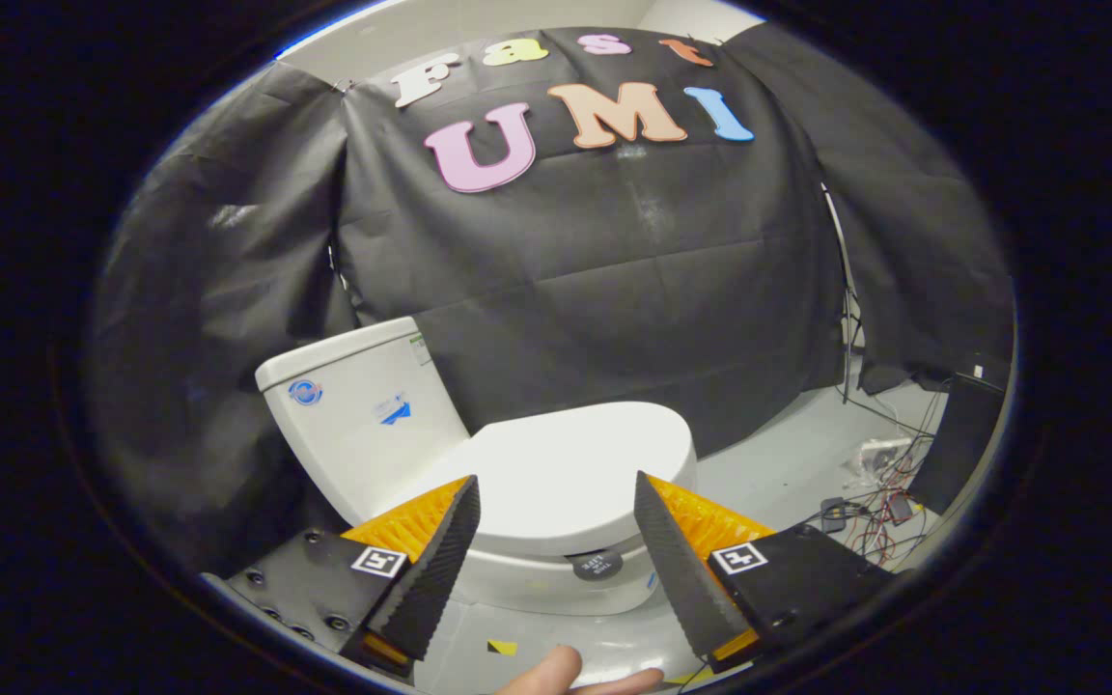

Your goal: Open the toilet lid.

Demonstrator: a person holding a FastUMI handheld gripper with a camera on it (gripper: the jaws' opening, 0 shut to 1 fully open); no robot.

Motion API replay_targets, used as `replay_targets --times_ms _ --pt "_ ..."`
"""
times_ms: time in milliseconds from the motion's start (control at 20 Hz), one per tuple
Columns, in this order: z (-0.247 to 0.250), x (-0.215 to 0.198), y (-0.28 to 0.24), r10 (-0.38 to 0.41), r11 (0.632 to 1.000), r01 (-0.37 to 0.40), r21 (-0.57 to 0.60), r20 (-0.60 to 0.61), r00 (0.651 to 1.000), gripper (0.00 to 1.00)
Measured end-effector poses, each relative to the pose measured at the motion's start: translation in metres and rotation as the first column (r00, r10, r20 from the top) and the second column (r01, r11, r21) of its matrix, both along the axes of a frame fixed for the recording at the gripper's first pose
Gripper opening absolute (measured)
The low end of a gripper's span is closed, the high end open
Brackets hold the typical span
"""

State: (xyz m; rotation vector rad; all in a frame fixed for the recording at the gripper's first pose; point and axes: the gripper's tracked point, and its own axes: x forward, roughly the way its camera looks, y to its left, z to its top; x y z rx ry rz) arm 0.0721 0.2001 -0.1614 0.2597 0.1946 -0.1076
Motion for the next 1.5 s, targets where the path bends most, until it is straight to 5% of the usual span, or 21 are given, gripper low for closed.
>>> replay_targets --times_ms 350,750,1050,1450,1500 --pt "-0.04 0.014 0.008 0.009 0.983 -0.001 0.185 -0.044 0.999 0.99" --pt "-0.073 0.022 0.009 -0.061 0.896 0.075 0.438 -0.045 0.997 0.99" --pt "-0.116 0.019 -0.017 -0.206 0.728 0.239 0.642 -0.127 0.97 0.86" --pt "-0.147 0.037 -0.001 -0.187 0.545 0.253 0.799 -0.178 0.966 0.79" --pt "-0.156 0.04 0.002 -0.181 0.526 0.264 0.808 -0.197 0.964 0.71"
